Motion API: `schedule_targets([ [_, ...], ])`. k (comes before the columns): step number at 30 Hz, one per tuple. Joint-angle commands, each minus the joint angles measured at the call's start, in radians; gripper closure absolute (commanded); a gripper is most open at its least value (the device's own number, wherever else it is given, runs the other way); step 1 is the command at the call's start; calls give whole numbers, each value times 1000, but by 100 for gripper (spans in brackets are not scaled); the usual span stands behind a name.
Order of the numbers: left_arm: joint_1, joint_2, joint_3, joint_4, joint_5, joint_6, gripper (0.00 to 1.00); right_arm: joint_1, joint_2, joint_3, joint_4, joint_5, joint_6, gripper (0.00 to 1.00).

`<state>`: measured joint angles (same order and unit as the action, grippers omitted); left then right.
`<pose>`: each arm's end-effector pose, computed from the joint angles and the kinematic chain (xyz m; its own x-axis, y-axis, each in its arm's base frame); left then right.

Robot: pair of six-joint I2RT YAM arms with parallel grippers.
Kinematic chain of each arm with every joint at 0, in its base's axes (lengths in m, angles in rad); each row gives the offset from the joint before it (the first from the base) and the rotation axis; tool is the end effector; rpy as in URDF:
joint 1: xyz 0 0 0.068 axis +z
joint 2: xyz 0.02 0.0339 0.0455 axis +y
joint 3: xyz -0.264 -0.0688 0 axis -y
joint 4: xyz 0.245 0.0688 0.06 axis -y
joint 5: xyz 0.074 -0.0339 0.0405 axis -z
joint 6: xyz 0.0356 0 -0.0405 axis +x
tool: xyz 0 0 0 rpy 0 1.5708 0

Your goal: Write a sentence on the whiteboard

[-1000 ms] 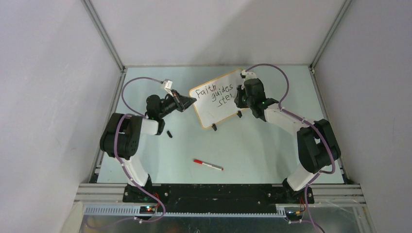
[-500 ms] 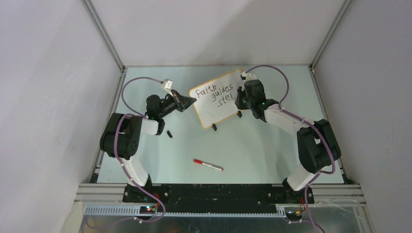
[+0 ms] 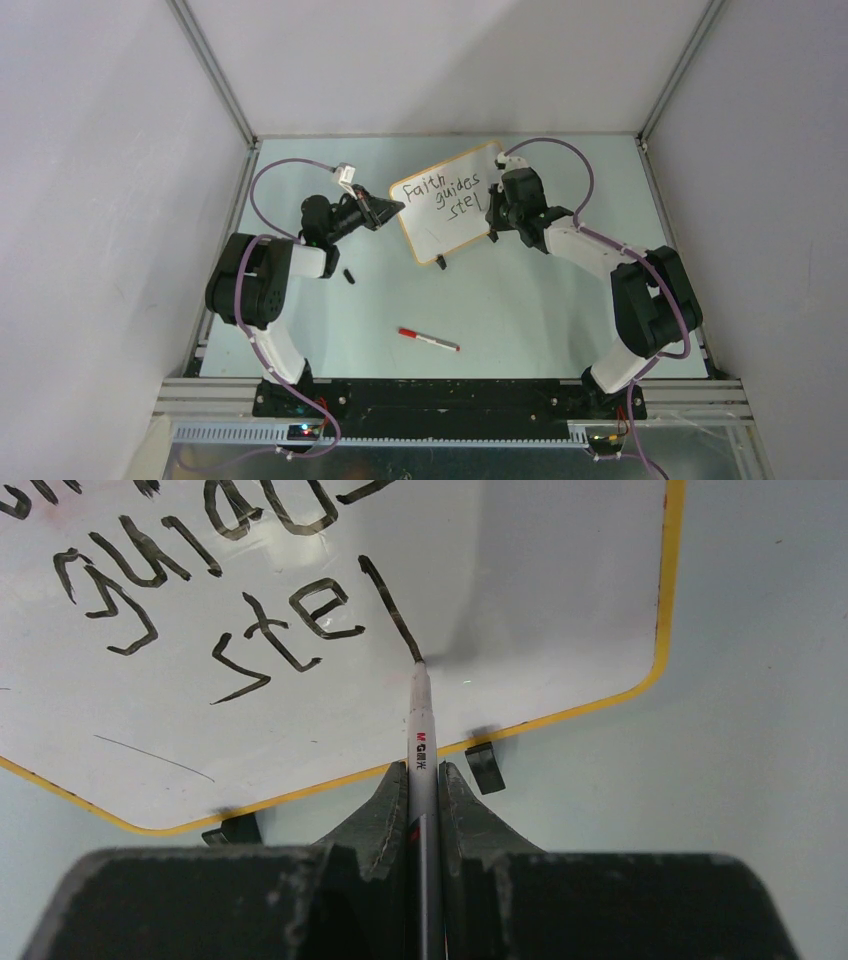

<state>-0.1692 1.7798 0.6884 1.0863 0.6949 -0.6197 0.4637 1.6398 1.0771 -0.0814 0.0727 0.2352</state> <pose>0.3336 -0.0801 0.1815 -0.4458 -0.3764 -0.8121 0.6162 0.5291 -0.5834 0.3276 0.1609 0.2312 -0.6141 -0.0472 -0.7878 -0.2581 0.9553 0.1439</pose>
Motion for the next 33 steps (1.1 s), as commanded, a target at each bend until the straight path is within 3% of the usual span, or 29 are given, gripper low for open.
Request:
schedule_targets([
  [1,5,-26,-12,-29,-40,108,100,6,-43,-1,16,16,-11,100],
  [12,5,-28,-13,-29,-41,108,100,-1,-97,-1,72,-15,-9,100],
  [33,5,-25,-10,-32,-39,108,100,-2,-26,70,101,-26,-17,100],
])
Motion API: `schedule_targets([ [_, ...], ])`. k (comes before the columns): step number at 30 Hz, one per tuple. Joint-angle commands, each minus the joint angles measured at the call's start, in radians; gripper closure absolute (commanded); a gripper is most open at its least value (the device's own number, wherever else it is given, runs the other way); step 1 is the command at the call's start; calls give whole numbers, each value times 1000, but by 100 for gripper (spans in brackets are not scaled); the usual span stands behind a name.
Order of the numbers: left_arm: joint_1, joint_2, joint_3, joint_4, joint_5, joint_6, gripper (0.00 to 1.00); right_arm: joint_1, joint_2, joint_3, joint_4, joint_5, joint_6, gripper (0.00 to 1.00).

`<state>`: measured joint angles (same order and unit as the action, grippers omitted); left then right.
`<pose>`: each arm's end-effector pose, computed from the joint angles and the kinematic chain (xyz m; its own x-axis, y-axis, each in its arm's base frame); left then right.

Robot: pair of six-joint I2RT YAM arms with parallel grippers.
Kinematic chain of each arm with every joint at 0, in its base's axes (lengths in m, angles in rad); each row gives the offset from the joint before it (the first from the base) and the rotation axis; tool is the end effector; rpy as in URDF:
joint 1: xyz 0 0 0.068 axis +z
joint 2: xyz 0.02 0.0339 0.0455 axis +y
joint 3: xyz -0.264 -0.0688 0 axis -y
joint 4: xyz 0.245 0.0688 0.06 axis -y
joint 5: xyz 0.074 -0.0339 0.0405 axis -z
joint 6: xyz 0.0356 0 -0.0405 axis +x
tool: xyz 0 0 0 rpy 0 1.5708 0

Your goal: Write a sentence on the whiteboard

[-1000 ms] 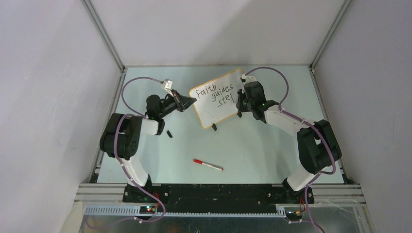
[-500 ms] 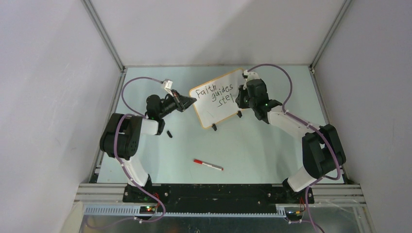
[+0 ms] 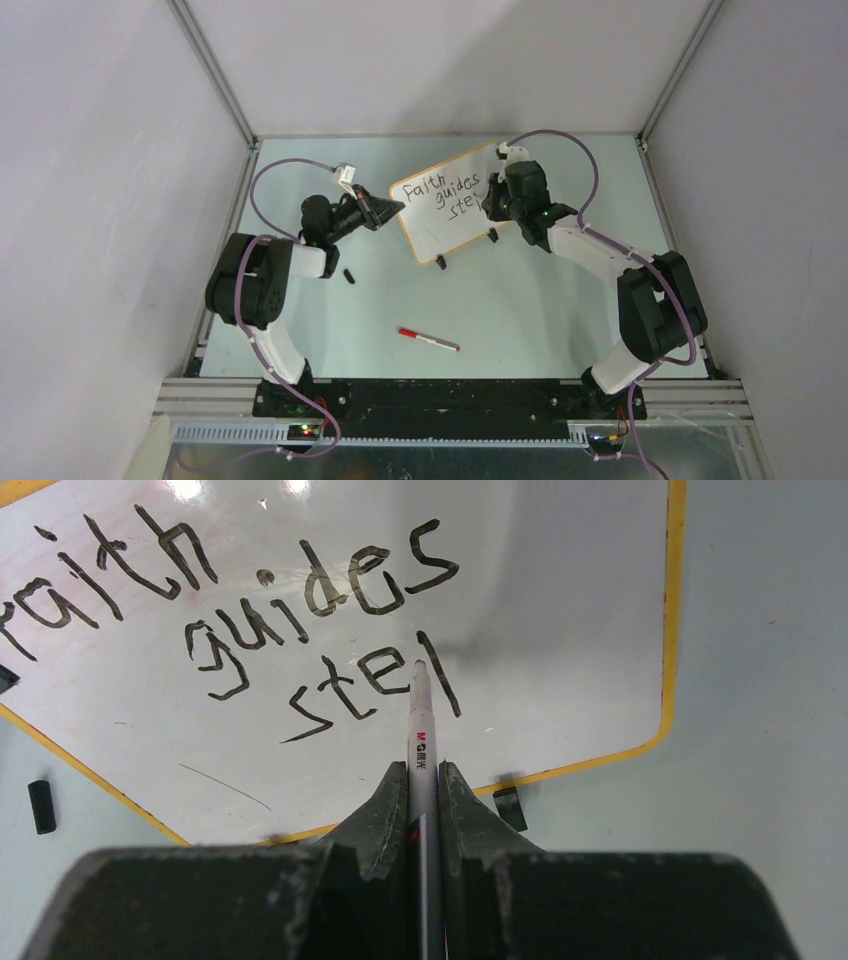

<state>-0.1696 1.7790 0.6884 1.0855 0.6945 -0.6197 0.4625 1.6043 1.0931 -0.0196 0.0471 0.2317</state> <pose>0.3336 -0.0802 0.1817 -0.4458 -0.3764 -0.8121 0.6162 0.5291 -0.5834 0.3286 0.1620 0.2544 -0.5349 -0.0104 -0.8448 -0.2944 0.9396 0.1748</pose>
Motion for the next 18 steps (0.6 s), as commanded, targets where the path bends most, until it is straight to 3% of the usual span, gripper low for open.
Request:
schedule_targets([
  [1,5,-24,-10,-32,-38,107,100,-1,10,55,40,2,-15,100],
  [18,5,-27,-15,-27,-41,109,100,-2,37,81,27,7,-18,100],
])
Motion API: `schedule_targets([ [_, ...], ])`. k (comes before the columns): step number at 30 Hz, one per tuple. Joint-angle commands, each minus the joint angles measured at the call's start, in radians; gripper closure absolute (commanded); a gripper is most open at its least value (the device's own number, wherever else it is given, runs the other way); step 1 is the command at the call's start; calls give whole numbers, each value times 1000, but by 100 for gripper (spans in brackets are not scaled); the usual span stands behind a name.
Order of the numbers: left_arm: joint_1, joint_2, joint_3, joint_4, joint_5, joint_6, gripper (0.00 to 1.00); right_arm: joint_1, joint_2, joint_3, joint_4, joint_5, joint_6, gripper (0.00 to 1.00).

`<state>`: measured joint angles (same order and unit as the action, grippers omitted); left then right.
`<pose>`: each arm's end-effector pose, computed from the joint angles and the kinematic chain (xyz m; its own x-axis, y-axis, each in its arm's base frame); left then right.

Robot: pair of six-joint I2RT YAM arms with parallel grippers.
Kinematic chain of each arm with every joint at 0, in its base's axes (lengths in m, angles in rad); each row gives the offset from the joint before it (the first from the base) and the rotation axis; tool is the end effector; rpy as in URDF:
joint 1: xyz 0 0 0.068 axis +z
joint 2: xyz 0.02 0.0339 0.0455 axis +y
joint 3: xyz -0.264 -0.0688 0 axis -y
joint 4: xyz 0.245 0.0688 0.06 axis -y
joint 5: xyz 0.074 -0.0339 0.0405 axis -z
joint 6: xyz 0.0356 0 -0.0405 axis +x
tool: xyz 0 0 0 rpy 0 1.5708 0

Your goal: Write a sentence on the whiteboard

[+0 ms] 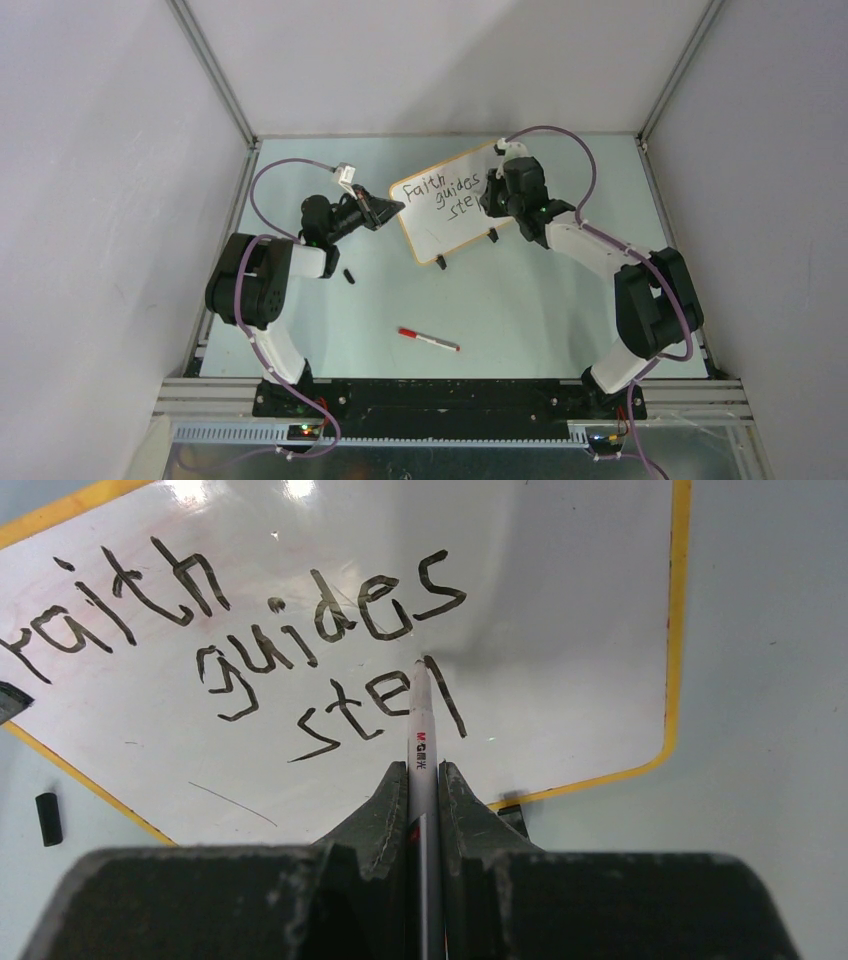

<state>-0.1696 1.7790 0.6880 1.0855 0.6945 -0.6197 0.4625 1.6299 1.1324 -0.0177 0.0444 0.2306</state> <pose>0.3335 -0.0802 0.1816 -0.4461 -0.3764 -0.8120 0.6159 0.5291 -0.5836 0.3362 0.1658 0.2589 -0.5233 -0.0057 -0.8522 -0.2995 0.9374 0.1776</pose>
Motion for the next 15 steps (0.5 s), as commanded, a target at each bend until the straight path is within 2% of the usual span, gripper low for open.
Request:
schedule_targets([
  [1,5,-27,-15,-26,-41,108,100,-2,13,42,25,10,-17,100],
  [15,5,-27,-14,-27,-41,108,100,-5,36,57,23,44,-10,100],
])
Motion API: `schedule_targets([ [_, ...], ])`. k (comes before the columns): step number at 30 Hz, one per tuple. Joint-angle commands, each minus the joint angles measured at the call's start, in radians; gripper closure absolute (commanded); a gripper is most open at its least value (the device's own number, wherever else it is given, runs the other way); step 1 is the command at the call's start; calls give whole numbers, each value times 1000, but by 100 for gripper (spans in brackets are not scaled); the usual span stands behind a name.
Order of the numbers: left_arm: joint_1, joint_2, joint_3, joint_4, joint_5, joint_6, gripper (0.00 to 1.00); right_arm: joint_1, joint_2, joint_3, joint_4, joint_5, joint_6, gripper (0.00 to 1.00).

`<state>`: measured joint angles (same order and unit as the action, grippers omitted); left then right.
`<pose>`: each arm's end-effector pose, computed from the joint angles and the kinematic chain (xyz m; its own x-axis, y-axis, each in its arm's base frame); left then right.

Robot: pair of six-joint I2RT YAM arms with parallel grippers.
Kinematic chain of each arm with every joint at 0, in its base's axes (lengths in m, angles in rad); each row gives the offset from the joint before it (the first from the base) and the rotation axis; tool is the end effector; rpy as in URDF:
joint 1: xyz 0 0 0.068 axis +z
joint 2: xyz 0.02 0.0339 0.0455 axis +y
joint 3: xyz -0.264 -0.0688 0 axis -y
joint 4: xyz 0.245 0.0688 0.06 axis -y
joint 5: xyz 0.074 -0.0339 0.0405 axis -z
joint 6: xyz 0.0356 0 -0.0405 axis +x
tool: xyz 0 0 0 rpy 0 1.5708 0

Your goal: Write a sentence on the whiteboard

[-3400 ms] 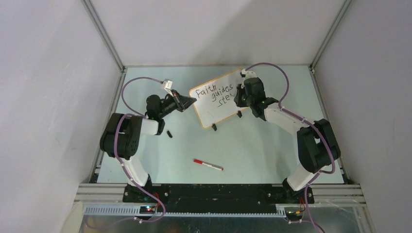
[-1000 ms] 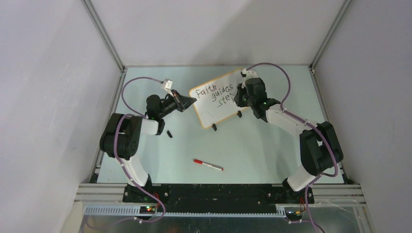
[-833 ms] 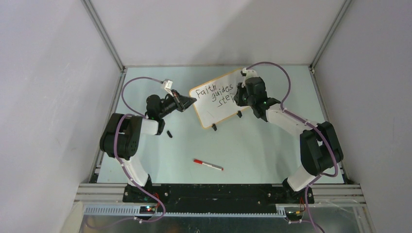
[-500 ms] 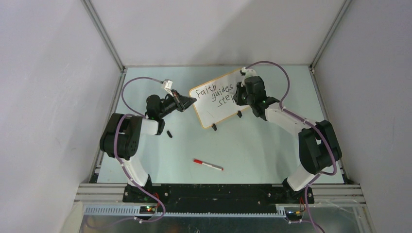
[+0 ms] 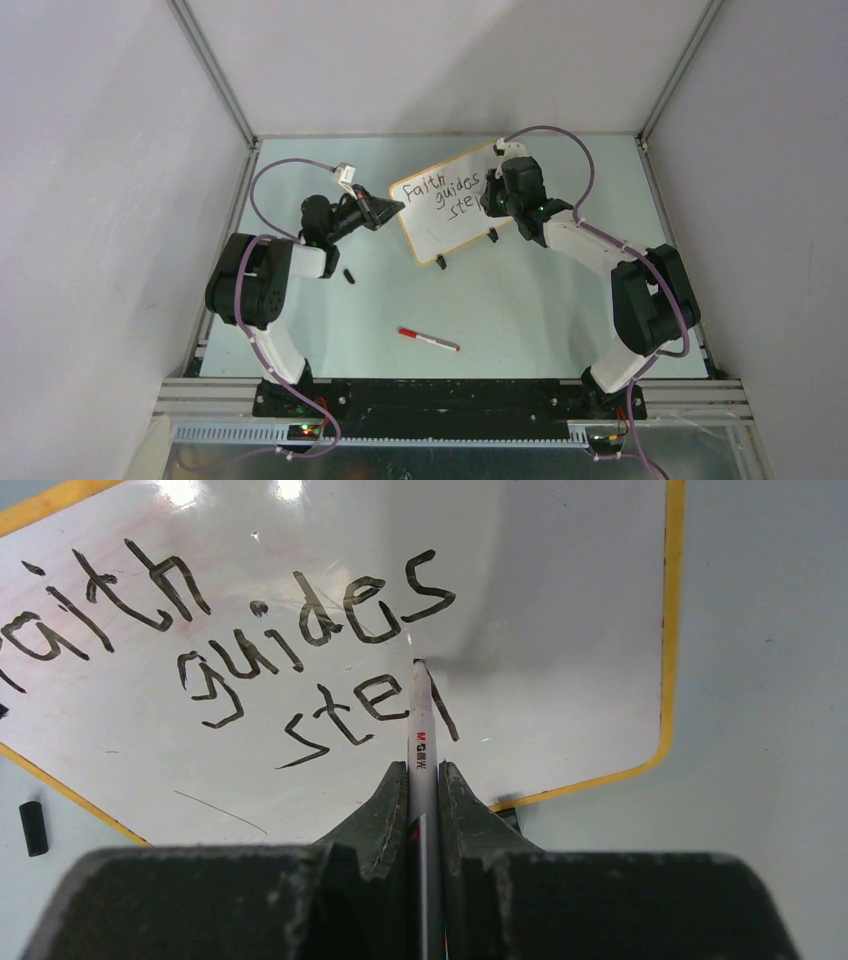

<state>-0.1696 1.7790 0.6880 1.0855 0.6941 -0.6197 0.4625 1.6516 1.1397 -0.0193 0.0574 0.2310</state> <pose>0.3335 -0.0802 0.1816 -0.4460 -0.3765 -0.8120 0.6157 0.5294 -0.5836 0.3399 0.1672 0.2534 -0.5332 -0.0104 -0.8459 -0.2867 0.9430 0.1691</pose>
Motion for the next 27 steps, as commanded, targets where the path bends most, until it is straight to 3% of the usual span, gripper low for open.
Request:
schedule_targets([
  [1,5,-27,-14,-27,-41,108,100,-6,15,50,24,33,-9,100],
  [27,5,-29,-15,-30,-44,110,100,-20,15,50,-40,38,0,100],
])
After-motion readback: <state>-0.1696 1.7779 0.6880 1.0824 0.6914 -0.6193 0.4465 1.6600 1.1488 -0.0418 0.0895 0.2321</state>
